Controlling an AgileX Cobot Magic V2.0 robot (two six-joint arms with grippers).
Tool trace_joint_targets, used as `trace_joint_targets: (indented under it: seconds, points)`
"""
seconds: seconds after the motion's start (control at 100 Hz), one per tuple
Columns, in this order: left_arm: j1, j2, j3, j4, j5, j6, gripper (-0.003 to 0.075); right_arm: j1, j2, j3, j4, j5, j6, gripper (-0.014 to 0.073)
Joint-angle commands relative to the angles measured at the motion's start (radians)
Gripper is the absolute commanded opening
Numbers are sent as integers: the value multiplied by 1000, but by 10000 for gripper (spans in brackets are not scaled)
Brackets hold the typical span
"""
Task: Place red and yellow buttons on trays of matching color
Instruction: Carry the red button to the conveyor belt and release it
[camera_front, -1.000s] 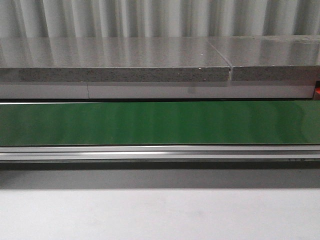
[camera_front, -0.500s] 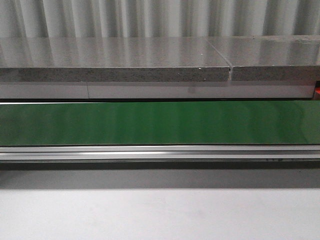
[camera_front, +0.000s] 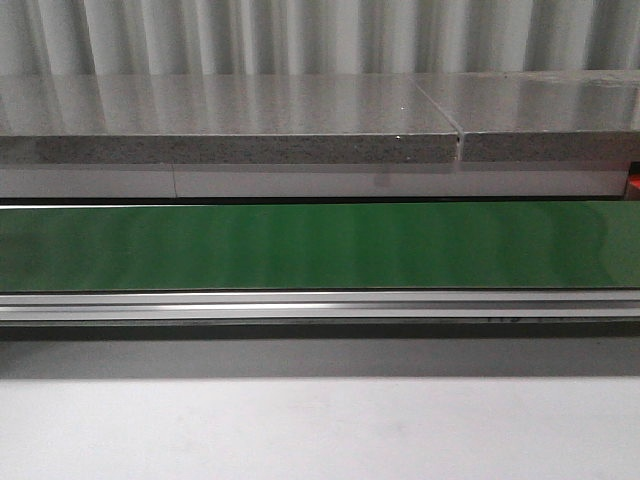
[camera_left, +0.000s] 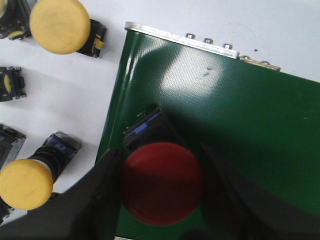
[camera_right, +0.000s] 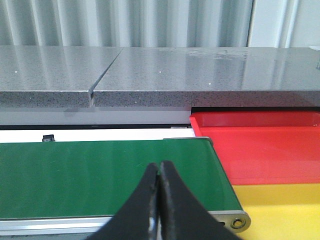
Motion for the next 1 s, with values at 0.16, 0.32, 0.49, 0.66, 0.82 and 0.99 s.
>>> trace_joint_targets:
  seconds: [0.16, 0.32, 0.49, 0.66, 0.82, 0.99]
  points:
    - [-6, -33, -38, -14, 16, 5, 381, -3, -21, -18, -8, -72, -4, -66]
    - [-6, -33, -85, -30, 33, -4, 569, -3, -21, -18, -8, -72, -4, -66]
    - [-6, -33, -173, -51, 62, -4, 565, -3, -21, -18, -8, -72, -4, -66]
    - [5, -33, -247, -56, 65, -35, 565, -3, -21, -18, -8, -72, -4, -66]
    - [54, -26, -257, 0, 40, -114, 564, -3, -21, -18, -8, -72, -4, -66]
    - [121, 6, -257, 22, 38, -204, 564, -3, -21, -18, -8, -72, -4, -66]
